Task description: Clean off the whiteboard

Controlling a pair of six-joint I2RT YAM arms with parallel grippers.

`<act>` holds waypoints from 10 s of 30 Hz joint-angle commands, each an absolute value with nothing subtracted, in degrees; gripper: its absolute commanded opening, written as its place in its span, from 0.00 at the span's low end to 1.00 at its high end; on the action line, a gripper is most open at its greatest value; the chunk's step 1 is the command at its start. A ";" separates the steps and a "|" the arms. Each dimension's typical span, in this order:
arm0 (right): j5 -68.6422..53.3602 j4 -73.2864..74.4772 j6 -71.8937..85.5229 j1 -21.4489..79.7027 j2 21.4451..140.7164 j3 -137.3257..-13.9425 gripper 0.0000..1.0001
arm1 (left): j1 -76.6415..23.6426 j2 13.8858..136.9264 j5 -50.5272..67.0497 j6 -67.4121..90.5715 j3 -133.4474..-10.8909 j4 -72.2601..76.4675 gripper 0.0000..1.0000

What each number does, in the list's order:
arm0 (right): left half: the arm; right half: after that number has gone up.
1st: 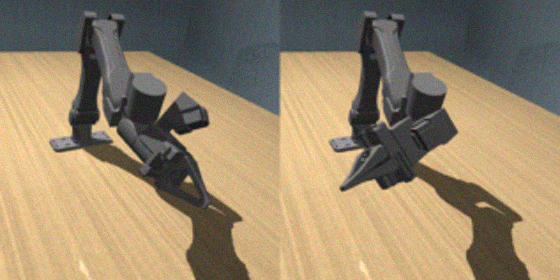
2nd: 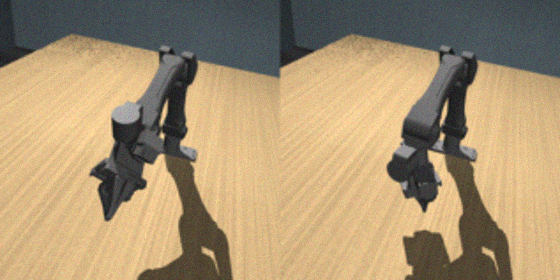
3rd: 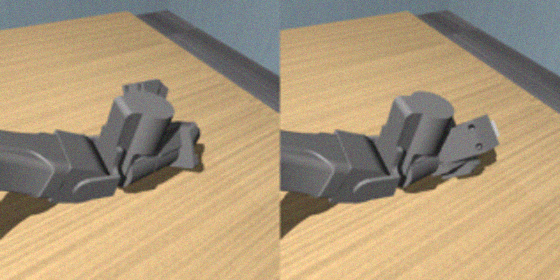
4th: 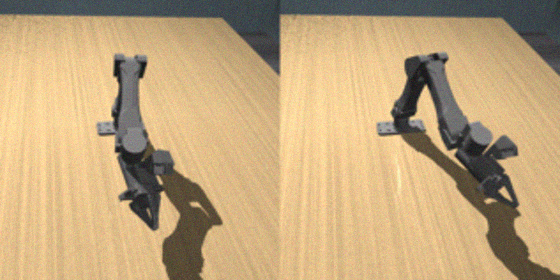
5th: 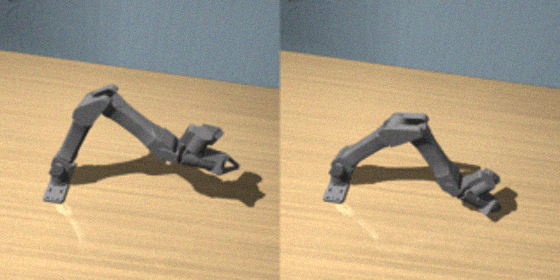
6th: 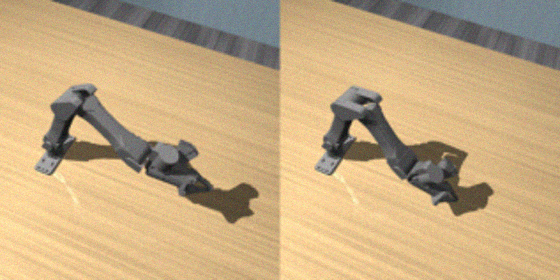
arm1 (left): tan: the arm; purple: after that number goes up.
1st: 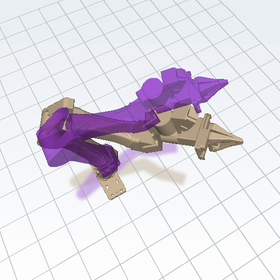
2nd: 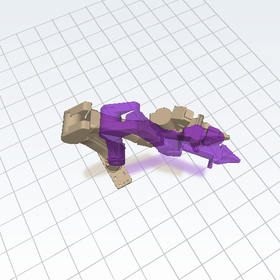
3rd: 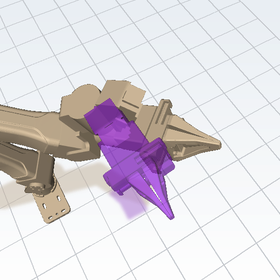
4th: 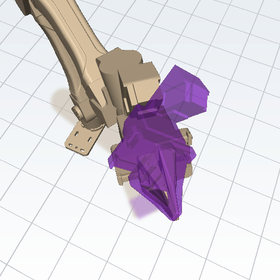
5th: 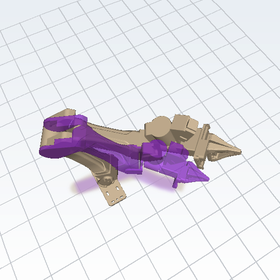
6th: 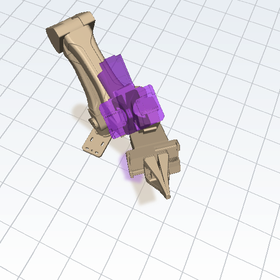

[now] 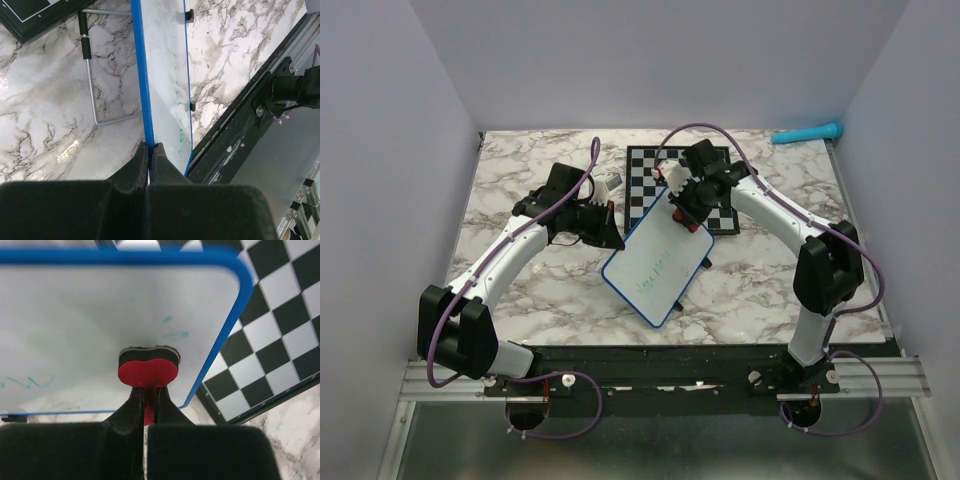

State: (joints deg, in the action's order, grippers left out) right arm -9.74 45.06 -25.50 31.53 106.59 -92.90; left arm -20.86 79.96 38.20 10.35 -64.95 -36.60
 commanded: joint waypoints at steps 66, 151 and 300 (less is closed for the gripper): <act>8.35 35.33 3.34 61.61 90.61 -69.25 0.01 | -21.62 78.93 39.64 14.85 -62.31 -31.20 0.00; 7.29 34.98 -2.99 61.61 93.95 -64.76 0.01 | -21.45 80.33 40.43 14.06 -62.93 -31.11 0.00; -6.42 41.66 -26.80 38.58 99.85 -69.09 0.01 | -21.36 81.91 41.92 9.84 -64.95 -34.45 0.00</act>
State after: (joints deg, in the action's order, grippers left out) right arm -3.90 41.63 -23.33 38.46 99.35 -76.03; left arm -20.32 81.34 38.83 11.35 -64.29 -32.42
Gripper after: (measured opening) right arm 0.047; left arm 0.014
